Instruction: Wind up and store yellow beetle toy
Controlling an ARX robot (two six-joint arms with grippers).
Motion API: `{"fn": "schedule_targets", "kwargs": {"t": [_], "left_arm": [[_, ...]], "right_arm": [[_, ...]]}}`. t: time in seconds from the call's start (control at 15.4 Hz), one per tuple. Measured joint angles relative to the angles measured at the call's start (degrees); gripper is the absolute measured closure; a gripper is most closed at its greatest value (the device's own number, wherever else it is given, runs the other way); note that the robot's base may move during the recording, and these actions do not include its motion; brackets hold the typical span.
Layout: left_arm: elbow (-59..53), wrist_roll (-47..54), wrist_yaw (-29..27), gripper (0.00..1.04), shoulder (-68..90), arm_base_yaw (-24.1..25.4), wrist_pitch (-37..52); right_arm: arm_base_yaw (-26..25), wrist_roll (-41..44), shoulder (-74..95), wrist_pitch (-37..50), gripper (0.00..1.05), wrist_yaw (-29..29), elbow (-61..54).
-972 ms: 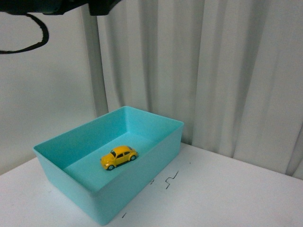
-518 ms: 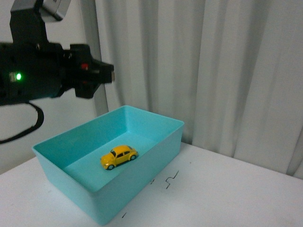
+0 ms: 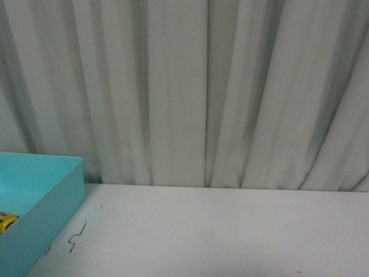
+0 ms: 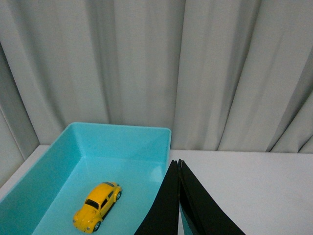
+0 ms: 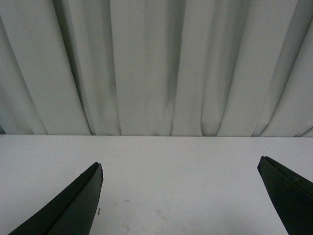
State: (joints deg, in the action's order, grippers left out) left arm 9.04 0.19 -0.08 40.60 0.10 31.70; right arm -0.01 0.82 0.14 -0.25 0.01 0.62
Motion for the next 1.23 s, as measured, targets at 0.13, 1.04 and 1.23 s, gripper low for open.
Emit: {"fn": "schedule_targets", "kwargs": {"t": [0.13, 1.04, 1.23], "left_arm": [[-2.64, 0.02, 0.04, 1.03, -3.96, -0.07, -1.99], [-8.48, 0.02, 0.04, 1.03, -23.06, -0.07, -13.75], [-8.48, 0.02, 0.04, 1.03, -26.27, -0.07, -17.35]], "right_arm": [[0.0, 0.0, 0.0, 0.02, 0.07, 0.0, 0.0], [0.0, 0.0, 0.0, 0.02, 0.07, 0.0, 0.0], [0.0, 0.0, 0.0, 0.02, 0.07, 0.0, 0.0]]}}
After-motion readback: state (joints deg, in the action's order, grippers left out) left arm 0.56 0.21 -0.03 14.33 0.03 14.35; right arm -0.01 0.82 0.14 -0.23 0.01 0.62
